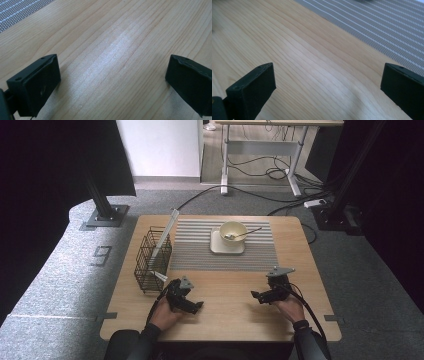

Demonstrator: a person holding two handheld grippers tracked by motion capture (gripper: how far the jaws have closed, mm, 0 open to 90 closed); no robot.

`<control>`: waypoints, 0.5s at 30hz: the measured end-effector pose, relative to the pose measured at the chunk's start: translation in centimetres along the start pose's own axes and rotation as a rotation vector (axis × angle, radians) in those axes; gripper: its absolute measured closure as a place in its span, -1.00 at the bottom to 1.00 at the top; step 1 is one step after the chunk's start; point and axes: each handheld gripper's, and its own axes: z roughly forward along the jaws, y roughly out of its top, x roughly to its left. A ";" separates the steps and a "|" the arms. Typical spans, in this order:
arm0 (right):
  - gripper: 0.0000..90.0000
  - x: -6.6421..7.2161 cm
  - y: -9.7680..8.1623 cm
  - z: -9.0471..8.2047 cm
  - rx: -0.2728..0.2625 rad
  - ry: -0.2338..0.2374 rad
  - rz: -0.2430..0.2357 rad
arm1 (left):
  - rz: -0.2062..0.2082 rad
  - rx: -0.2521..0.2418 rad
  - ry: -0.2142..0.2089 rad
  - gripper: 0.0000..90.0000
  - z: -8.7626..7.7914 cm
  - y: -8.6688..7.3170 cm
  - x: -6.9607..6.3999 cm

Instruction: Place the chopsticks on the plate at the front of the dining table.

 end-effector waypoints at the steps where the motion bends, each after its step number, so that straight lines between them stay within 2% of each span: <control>1: -1.00 0.2 0.4 -0.1 0.001 0.005 -0.006 | 0.000 0.000 0.000 -1.00 0.0 0.0 0.0; 15: -1.00 2.3 4.6 -0.4 -0.038 0.066 -0.031 | 0.003 0.001 -0.003 -1.00 0.0 0.1 0.0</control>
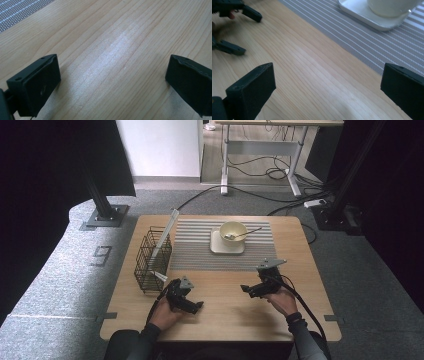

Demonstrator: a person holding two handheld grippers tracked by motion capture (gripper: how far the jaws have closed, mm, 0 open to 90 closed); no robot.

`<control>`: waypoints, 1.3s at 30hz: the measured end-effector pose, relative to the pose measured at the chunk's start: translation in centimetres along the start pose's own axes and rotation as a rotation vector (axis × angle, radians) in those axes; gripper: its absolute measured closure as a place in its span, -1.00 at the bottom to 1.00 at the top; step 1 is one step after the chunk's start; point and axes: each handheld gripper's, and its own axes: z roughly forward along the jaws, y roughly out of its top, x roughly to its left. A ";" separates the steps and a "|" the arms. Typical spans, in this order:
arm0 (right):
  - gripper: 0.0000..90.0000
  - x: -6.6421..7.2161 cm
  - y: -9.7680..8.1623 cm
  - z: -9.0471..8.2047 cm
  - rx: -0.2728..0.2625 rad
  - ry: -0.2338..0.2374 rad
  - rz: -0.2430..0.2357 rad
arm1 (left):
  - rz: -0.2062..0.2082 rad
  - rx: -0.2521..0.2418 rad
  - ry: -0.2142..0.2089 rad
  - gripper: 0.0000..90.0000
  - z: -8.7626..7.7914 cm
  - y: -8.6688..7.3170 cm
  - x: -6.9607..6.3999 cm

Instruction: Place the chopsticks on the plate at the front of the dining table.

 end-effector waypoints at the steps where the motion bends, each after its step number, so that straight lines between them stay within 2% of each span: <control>1: -1.00 0.3 0.5 0.0 -0.002 0.005 -0.008 | -0.002 -0.002 -0.001 -1.00 0.0 0.0 0.0; 12: -1.00 3.0 4.6 1.0 -0.016 0.073 -0.077 | 0.000 -0.001 -0.001 -1.00 0.1 0.0 0.0; 22: -1.00 5.3 7.9 2.4 -0.013 0.100 -0.132 | 0.000 -0.001 -0.001 -1.00 0.1 0.1 0.0; 39: -1.00 8.2 11.7 3.6 -0.031 0.162 -0.150 | -0.002 -0.003 0.000 -1.00 0.1 0.1 0.0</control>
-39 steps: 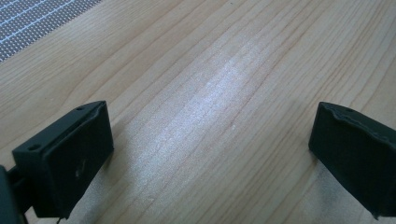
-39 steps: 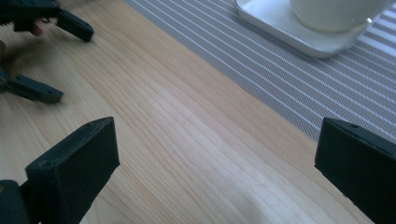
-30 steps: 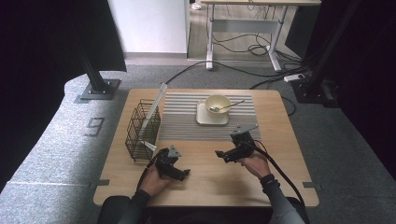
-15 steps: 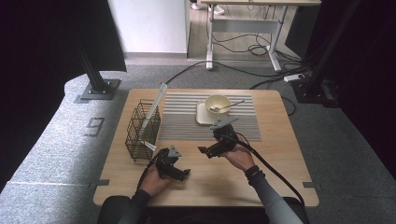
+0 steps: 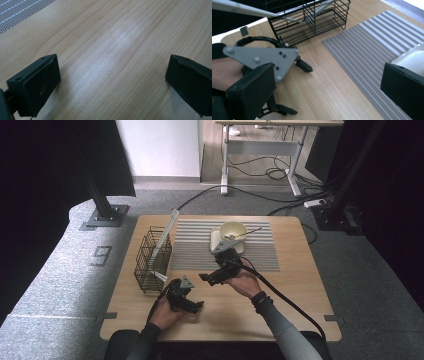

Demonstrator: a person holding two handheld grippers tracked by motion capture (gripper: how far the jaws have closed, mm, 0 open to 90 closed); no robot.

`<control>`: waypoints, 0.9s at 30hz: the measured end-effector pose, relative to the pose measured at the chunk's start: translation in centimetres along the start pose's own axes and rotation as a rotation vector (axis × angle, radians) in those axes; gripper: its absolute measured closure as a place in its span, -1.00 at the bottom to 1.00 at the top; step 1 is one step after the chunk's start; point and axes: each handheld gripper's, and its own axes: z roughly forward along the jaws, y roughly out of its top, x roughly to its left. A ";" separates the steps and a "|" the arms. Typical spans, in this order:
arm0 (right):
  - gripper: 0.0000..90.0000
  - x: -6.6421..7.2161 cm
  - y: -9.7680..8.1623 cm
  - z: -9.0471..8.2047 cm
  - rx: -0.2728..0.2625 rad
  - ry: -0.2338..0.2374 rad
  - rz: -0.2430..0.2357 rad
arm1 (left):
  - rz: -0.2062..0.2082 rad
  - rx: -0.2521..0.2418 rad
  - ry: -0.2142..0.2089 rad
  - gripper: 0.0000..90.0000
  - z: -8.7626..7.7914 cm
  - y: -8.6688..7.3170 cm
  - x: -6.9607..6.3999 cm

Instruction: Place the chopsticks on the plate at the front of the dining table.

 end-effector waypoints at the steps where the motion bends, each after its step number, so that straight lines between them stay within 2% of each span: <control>1: -1.00 0.3 0.5 0.2 0.003 0.010 -0.005 | 0.000 0.000 0.000 -1.00 0.0 0.0 0.0; 19: -1.00 3.5 4.0 3.0 0.019 0.084 -0.056 | -0.001 0.001 -0.001 -1.00 0.0 0.0 0.0; 27: -0.96 4.7 4.7 4.8 0.044 0.093 -0.087 | -0.001 -0.004 0.001 -1.00 0.1 0.0 0.0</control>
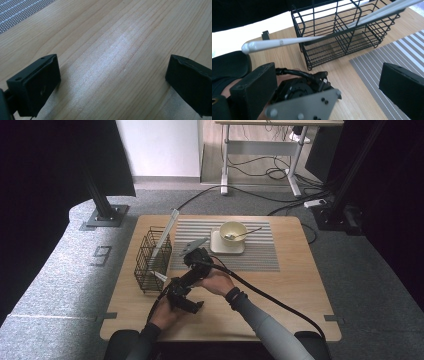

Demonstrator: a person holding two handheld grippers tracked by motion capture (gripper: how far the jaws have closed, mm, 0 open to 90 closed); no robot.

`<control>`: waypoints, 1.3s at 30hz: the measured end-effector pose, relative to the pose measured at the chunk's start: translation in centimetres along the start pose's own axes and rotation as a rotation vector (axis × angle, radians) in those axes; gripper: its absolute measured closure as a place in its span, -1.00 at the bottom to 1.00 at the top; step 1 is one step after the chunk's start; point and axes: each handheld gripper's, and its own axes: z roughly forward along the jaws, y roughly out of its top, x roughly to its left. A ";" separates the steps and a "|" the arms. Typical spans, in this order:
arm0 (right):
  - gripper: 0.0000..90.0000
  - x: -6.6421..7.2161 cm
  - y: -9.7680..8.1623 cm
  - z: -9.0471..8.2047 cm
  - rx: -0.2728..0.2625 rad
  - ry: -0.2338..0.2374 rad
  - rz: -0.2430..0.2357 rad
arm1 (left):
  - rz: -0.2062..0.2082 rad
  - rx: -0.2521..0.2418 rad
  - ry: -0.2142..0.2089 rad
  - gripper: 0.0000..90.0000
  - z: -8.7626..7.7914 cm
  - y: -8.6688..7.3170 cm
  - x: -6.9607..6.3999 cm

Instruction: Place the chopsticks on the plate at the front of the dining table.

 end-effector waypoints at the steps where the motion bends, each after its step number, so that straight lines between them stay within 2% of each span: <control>1: -0.95 0.2 0.2 0.6 0.007 0.003 -0.001 | 0.000 0.000 0.002 -1.00 0.0 0.0 0.0; 8: -0.85 1.0 1.0 1.7 0.006 0.028 -0.010 | 0.000 0.005 0.000 -1.00 0.0 0.0 0.0; 11: -0.75 1.4 1.3 1.9 0.008 0.029 -0.023 | 0.000 0.006 -0.001 -1.00 0.0 0.0 0.0; 14: -0.68 1.6 1.4 2.2 -0.011 0.038 -0.021 | -0.001 0.005 -0.004 -1.00 0.0 0.0 0.0; 17: -0.46 1.9 1.5 2.3 -0.018 0.049 -0.033 | 0.001 0.004 0.000 -1.00 0.0 0.0 0.0; 20: -0.11 2.1 1.6 2.3 -0.035 0.067 -0.053 | 0.002 0.006 -0.003 -1.00 0.0 0.0 0.0; 23: 0.07 2.3 1.8 2.2 -0.047 0.070 -0.057 | 0.002 0.007 -0.002 -1.00 0.0 0.0 0.0; 29: 0.40 2.7 2.2 2.0 -0.068 0.039 -0.094 | 0.005 0.008 0.001 -1.00 0.0 0.0 0.0; 32: 0.54 3.2 2.3 1.8 -0.070 0.015 -0.130 | 0.003 0.002 0.000 -1.00 0.0 0.0 0.0; 39: 0.63 4.0 2.4 1.6 -0.046 -0.056 -0.194 | 0.004 0.003 0.001 -1.00 0.0 0.1 0.0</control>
